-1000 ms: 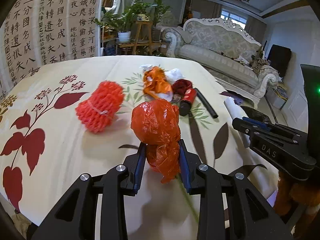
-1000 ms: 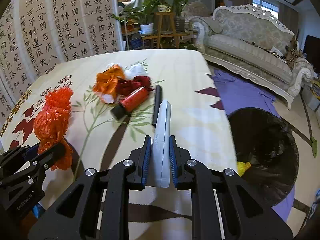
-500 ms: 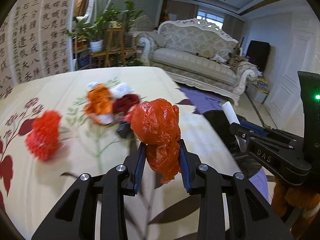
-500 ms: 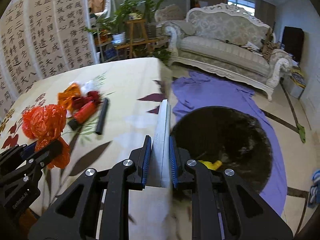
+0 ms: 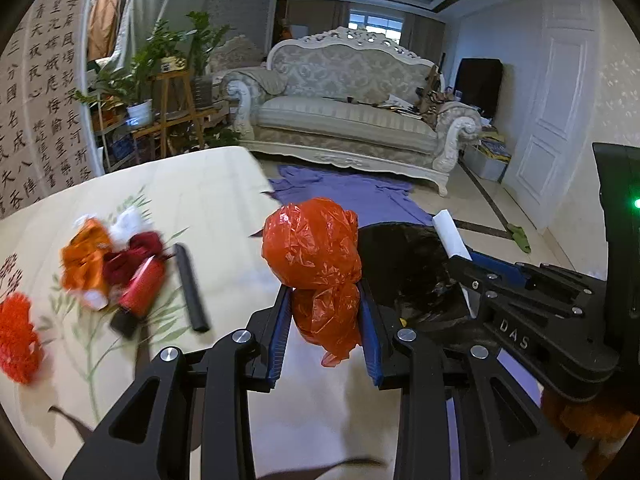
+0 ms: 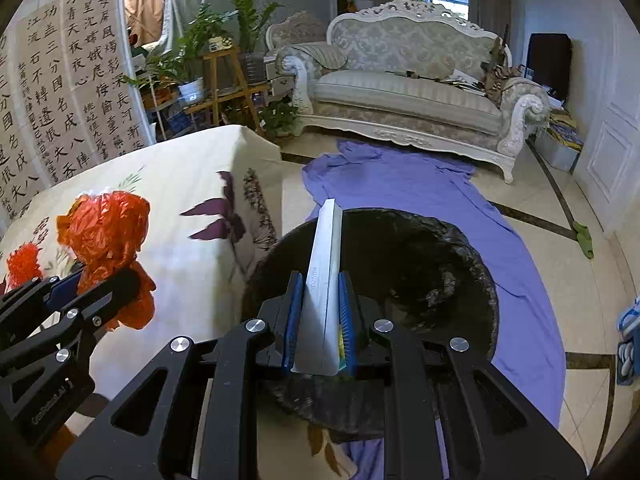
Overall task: Collect trash
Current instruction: 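Carry the orange bag and white strip toward the black bin, then open both grippers over the bin to drop the bag and strip, then move both open grippers back over the table items, then grasp the orange foam net with the left gripper while the right gripper grasps the black tube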
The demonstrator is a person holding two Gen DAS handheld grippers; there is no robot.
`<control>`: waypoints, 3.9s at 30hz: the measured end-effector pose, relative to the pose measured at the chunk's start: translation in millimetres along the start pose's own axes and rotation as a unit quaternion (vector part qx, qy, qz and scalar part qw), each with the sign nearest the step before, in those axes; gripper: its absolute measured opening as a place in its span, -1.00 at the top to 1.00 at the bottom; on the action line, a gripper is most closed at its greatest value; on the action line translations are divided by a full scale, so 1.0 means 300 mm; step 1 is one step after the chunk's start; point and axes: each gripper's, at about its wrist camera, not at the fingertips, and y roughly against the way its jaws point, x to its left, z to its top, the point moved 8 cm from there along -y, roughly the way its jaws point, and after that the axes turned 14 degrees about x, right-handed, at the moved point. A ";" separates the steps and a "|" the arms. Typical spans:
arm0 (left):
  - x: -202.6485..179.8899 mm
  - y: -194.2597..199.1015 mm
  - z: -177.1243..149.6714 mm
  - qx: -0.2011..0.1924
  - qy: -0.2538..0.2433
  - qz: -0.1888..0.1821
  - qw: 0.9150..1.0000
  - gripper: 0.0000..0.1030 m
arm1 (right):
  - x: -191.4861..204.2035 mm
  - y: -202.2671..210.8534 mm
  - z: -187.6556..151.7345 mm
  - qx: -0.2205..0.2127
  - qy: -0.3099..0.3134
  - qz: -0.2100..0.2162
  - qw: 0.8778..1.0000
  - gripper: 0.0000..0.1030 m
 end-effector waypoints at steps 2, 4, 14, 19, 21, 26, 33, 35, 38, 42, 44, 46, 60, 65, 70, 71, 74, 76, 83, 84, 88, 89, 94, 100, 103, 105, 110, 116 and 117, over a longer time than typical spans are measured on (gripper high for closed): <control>-0.019 -0.022 0.016 0.002 -0.005 -0.001 1.000 0.37 | -0.024 -0.012 0.010 0.000 -0.004 0.000 1.000 0.65; -0.038 -0.043 0.023 0.005 -0.007 -0.001 1.000 0.37 | -0.044 -0.024 0.017 0.000 -0.007 0.001 1.000 0.64; -0.091 -0.130 0.074 0.016 -0.026 0.006 1.000 0.37 | -0.114 -0.097 0.032 0.011 -0.017 0.008 1.000 0.62; -0.084 -0.154 0.077 0.026 -0.022 0.007 0.999 0.19 | -0.134 -0.116 0.025 0.014 -0.027 0.007 1.000 0.37; -0.082 -0.153 0.076 0.026 -0.017 0.007 0.999 0.00 | -0.147 -0.118 0.022 0.014 -0.031 0.007 0.999 0.36; -0.085 -0.153 0.080 0.026 -0.012 0.006 1.000 -0.11 | -0.172 -0.113 0.014 0.013 -0.043 0.002 0.999 0.35; -0.070 -0.140 0.075 0.024 -0.009 0.011 1.000 -0.21 | -0.187 -0.092 0.012 0.011 -0.051 0.001 0.999 0.33; -0.060 -0.128 0.070 0.023 -0.005 0.013 1.000 -0.23 | -0.188 -0.093 0.014 0.011 -0.051 0.002 0.999 0.33; -0.028 -0.106 0.056 0.022 0.002 0.022 1.000 -0.26 | -0.177 -0.086 0.010 0.011 -0.051 0.007 0.999 0.29; 0.029 -0.067 0.029 0.021 0.016 0.037 0.999 -0.27 | -0.133 -0.072 0.000 0.011 -0.044 0.017 0.999 0.20; 0.061 -0.049 0.014 0.020 0.023 0.048 0.998 -0.27 | -0.098 -0.067 -0.002 0.012 -0.039 0.022 0.999 0.20; 0.093 -0.033 0.000 0.021 0.030 0.058 0.998 -0.28 | -0.053 -0.064 -0.003 0.014 -0.033 0.030 0.999 0.20; 0.420 0.144 -0.169 0.017 0.102 0.148 0.984 -0.40 | 0.321 -0.048 0.014 0.020 0.048 0.093 0.994 0.20; 0.518 0.191 -0.213 0.013 0.126 0.167 0.978 -0.42 | 0.468 -0.063 0.035 0.023 0.082 0.110 0.990 0.20; 0.600 0.224 -0.249 0.009 0.147 0.176 0.973 -0.43 | 0.583 -0.099 0.049 0.033 0.109 0.111 0.987 0.20; 0.617 0.230 -0.251 0.007 0.151 0.178 0.972 -0.44 | 0.596 -0.107 0.050 0.035 0.112 0.110 0.987 0.20; 0.656 0.245 -0.256 0.001 0.157 0.180 0.971 -0.47 | 0.627 -0.136 0.061 0.044 0.119 0.101 0.987 0.20; 0.677 0.244 -0.250 0.000 0.157 0.182 0.971 -0.48 | 0.637 -0.157 0.069 0.055 0.118 0.099 0.987 0.20; 0.763 0.212 -0.242 0.011 0.169 0.179 0.969 -0.51 | 0.655 -0.201 0.076 0.075 0.119 0.091 0.986 0.20; 0.772 0.207 -0.241 0.012 0.171 0.179 0.969 -0.51 | 0.661 -0.206 0.074 0.077 0.121 0.089 0.986 0.20; 0.798 0.187 -0.238 0.019 0.178 0.167 0.970 -0.52 | 0.676 -0.210 0.076 0.077 0.129 0.082 0.985 0.20; 0.804 0.180 -0.237 0.023 0.179 0.159 0.971 -0.52 | 0.676 -0.210 0.077 0.076 0.130 0.081 0.985 0.20; 0.828 0.176 -0.242 0.028 0.198 0.144 0.969 -0.52 | 0.692 -0.216 0.079 0.076 0.134 0.077 0.985 0.17; 0.851 0.179 -0.253 0.030 0.220 0.134 0.966 -0.53 | 0.697 -0.218 0.077 0.075 0.135 0.074 0.985 0.20; 0.846 0.189 -0.255 0.026 0.220 0.138 0.965 -0.53 | 0.694 -0.218 0.077 0.075 0.133 0.070 0.986 0.30; 0.850 0.192 -0.255 0.024 0.221 0.140 0.965 -0.54 | 0.691 -0.218 0.079 0.074 0.130 0.068 0.986 0.41; 0.865 0.201 -0.259 0.021 0.233 0.140 0.962 -0.58 | 0.687 -0.221 0.079 0.073 0.128 0.065 0.987 0.56; 0.884 0.200 -0.265 0.024 0.247 0.138 0.959 -0.61 | 0.689 -0.223 0.075 0.072 0.131 0.059 0.987 0.57; 0.886 0.198 -0.264 0.025 0.248 0.138 0.959 -0.61 | 0.689 -0.223 0.076 0.072 0.131 0.059 0.987 0.57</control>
